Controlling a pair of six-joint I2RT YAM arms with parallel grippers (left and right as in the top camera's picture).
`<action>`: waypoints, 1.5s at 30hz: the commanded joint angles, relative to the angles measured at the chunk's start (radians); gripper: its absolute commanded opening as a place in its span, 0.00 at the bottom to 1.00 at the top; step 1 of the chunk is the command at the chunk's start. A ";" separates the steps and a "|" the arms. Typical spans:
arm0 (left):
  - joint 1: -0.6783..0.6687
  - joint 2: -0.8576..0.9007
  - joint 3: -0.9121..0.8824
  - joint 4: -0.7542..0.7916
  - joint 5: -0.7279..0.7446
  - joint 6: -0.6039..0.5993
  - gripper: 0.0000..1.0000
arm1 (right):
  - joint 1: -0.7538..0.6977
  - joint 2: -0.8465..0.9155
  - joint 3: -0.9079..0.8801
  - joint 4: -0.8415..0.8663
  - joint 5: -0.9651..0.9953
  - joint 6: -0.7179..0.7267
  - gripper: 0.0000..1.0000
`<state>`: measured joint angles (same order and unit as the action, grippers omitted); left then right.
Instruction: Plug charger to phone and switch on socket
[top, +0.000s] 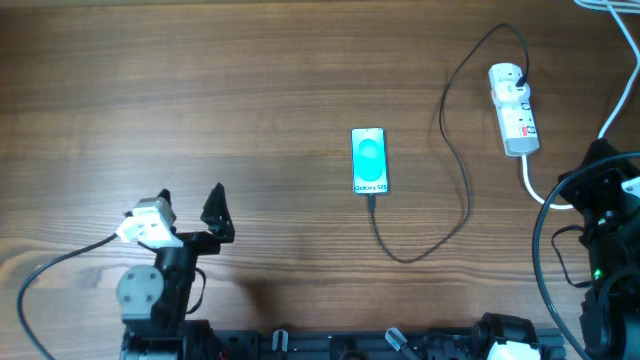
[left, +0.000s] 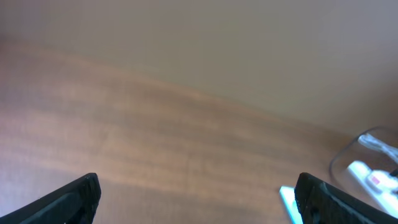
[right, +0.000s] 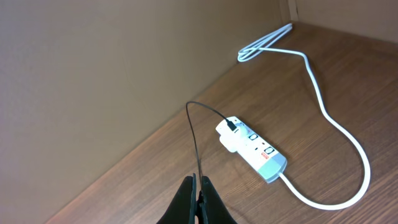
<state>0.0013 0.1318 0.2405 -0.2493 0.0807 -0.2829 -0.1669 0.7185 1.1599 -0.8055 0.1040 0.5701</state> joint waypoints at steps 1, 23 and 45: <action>0.002 -0.008 -0.090 0.049 0.014 -0.040 1.00 | 0.000 -0.005 -0.001 -0.008 -0.013 -0.018 0.04; 0.001 0.021 -0.235 0.179 0.004 -0.077 1.00 | 0.000 -0.003 -0.001 -0.145 -0.054 -0.017 1.00; 0.001 0.021 -0.235 0.179 0.004 -0.077 1.00 | 0.000 -0.137 -0.418 0.072 -0.179 -0.099 1.00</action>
<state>0.0013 0.1513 0.0139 -0.0704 0.0830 -0.3508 -0.1673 0.6682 0.8909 -0.8711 0.0319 0.5129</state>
